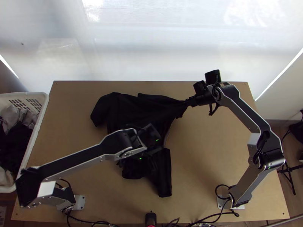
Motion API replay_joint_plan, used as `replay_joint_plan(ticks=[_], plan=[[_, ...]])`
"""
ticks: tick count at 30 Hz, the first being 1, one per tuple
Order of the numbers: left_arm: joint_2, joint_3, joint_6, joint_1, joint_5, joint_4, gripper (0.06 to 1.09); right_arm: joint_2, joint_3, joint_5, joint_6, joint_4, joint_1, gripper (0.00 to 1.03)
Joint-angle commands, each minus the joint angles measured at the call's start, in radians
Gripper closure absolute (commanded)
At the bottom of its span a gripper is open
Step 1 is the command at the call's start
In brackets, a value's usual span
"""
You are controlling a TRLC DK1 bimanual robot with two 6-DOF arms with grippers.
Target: Fold the t-shirt
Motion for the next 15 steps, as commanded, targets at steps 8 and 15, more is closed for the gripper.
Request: replay_joint_plan(ticks=[8, 15], plan=[[0.308, 0.241, -0.029, -0.076, 0.006, -0.027, 0.12, -0.032, -0.031, 0.001, 0.007, 0.012, -0.010, 1.00], [0.393, 0.287, -0.013, -0.075, -0.135, 0.071, 0.12, -0.062, -0.049, -0.001, 0.012, 0.014, -0.019, 1.00]])
